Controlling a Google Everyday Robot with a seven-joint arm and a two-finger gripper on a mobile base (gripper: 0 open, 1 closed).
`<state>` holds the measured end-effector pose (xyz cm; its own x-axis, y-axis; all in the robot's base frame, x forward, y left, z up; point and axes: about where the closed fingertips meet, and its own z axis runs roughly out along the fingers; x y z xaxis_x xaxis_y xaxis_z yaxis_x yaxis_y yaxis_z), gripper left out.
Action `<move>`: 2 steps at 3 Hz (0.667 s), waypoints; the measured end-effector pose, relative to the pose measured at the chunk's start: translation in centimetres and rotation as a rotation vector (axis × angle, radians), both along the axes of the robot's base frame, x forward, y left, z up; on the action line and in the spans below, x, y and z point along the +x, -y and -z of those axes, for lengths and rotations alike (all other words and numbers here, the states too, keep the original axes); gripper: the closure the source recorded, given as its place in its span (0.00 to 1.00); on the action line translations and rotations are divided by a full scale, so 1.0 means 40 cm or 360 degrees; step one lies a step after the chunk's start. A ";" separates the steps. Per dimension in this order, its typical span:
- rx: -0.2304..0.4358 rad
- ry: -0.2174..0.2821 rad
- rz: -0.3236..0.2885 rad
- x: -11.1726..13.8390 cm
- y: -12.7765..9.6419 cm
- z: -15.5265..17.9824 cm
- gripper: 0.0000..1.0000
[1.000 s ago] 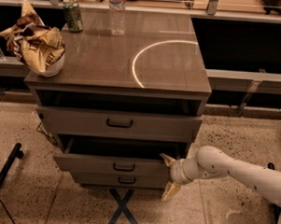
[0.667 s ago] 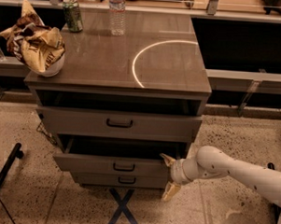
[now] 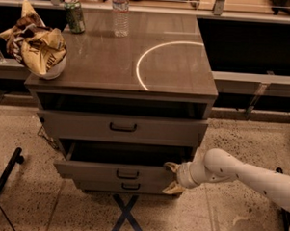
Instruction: Open middle drawer
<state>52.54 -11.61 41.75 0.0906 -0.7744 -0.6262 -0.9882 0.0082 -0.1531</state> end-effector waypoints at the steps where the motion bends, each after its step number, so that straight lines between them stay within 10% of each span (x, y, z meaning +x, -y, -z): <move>1: 0.0000 0.0000 0.0000 0.000 0.000 -0.022 0.30; 2: 0.0001 0.0000 0.0000 0.000 0.000 -0.039 0.19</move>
Offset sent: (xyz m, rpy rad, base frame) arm 0.0031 0.0467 0.0634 0.1815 -0.0837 0.1166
